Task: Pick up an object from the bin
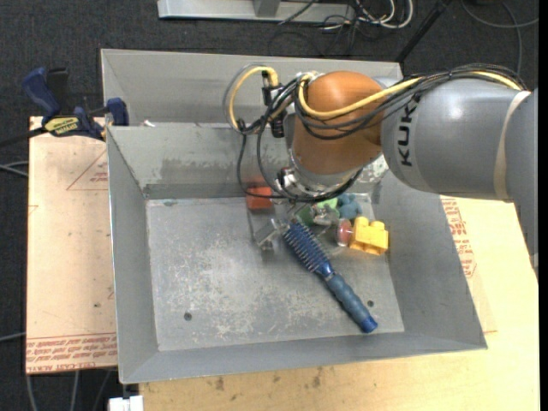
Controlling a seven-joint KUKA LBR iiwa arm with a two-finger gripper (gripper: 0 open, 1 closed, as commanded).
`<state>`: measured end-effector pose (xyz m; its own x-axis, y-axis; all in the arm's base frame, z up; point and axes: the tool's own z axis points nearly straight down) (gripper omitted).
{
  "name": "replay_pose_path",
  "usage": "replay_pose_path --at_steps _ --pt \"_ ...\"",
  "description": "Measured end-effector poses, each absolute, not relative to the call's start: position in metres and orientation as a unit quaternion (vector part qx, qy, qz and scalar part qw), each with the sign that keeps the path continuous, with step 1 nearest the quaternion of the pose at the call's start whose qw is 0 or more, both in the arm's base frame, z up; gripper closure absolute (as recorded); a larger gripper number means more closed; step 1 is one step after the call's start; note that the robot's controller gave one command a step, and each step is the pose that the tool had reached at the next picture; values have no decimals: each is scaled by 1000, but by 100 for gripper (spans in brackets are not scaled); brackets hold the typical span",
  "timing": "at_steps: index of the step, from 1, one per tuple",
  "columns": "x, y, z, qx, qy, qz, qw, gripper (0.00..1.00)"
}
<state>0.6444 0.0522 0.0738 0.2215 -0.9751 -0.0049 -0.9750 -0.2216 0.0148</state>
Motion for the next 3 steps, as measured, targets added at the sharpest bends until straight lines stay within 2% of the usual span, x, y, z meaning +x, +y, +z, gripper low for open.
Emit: replay_pose_path --at_steps 1,2,3 --pt "647 51 78 781 -624 -4 3 100" --pt "629 65 197 814 -580 3 -5 100" --pt "614 58 218 810 -586 0 -2 100"
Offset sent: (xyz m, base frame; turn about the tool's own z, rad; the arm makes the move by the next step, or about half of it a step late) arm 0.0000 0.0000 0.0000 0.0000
